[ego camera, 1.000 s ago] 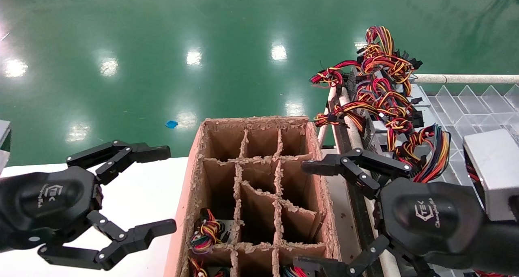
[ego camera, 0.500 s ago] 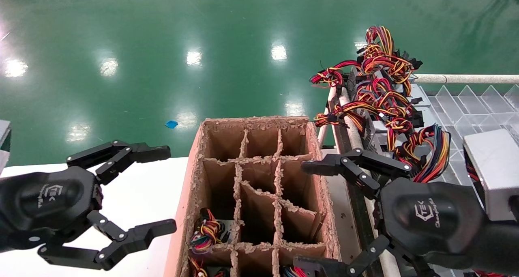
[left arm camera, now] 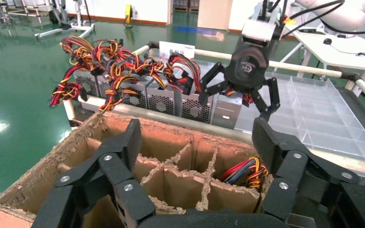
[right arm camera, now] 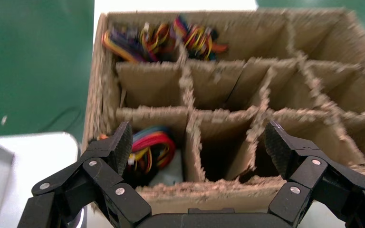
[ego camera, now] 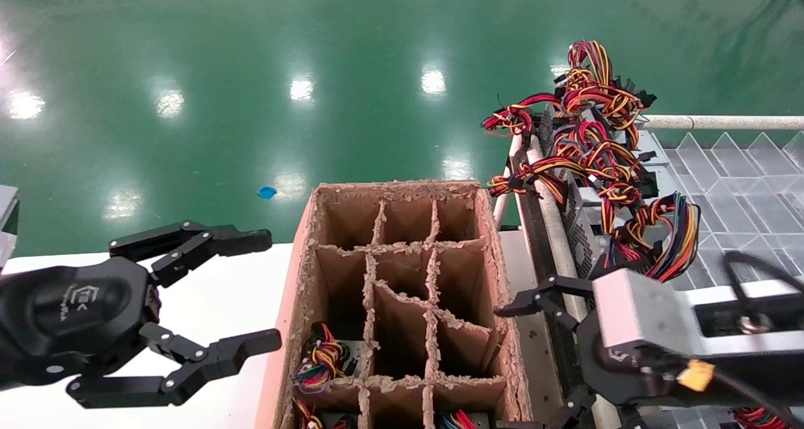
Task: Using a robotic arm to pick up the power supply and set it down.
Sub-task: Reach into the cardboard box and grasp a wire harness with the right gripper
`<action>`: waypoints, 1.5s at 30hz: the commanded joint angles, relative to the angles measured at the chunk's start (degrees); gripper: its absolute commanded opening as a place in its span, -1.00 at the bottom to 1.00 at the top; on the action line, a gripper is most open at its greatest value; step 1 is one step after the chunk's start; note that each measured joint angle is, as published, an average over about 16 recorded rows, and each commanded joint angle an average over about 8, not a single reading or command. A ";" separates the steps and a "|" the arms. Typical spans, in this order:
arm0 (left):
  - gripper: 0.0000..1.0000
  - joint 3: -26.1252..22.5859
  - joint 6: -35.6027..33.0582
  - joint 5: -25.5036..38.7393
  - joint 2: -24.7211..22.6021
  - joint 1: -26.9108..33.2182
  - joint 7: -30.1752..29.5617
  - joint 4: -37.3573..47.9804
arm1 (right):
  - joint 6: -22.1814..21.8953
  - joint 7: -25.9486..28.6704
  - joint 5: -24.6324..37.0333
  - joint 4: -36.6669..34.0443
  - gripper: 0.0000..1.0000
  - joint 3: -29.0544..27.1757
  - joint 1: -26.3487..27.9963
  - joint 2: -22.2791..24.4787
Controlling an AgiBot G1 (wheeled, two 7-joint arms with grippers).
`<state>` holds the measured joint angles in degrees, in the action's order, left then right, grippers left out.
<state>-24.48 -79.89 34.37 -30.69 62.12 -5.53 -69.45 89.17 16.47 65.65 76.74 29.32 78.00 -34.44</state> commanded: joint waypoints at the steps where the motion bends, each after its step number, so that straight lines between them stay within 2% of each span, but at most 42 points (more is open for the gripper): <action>1: -1.00 0.00 0.00 0.00 0.00 0.00 0.00 0.00 | 1.43 0.91 2.44 -0.16 1.00 2.24 2.97 -0.90; 11: -1.00 0.00 0.00 0.00 0.00 0.00 0.00 0.00 | 1.69 2.96 1.08 -0.39 1.00 16.91 11.41 -3.04; 19: -1.00 0.00 0.00 0.00 0.00 0.00 0.00 0.00 | 0.66 4.06 0.28 -1.04 1.00 24.03 14.41 -3.73; 26: -1.00 0.00 0.00 0.00 0.00 0.00 0.00 0.00 | -1.06 4.42 0.96 -1.96 1.00 25.82 14.92 -4.29; 44: -1.00 0.00 0.00 0.00 0.00 0.00 0.00 0.00 | -4.77 2.32 0.19 -3.07 1.00 25.45 12.59 -4.18; 45: -1.00 0.00 0.00 0.00 0.00 0.00 0.00 0.00 | -4.65 2.19 0.32 -3.07 0.93 25.53 12.61 -4.30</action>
<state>-24.48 -79.89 34.37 -30.69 62.12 -5.53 -69.45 84.93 18.74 66.12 73.70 55.03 90.79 -38.95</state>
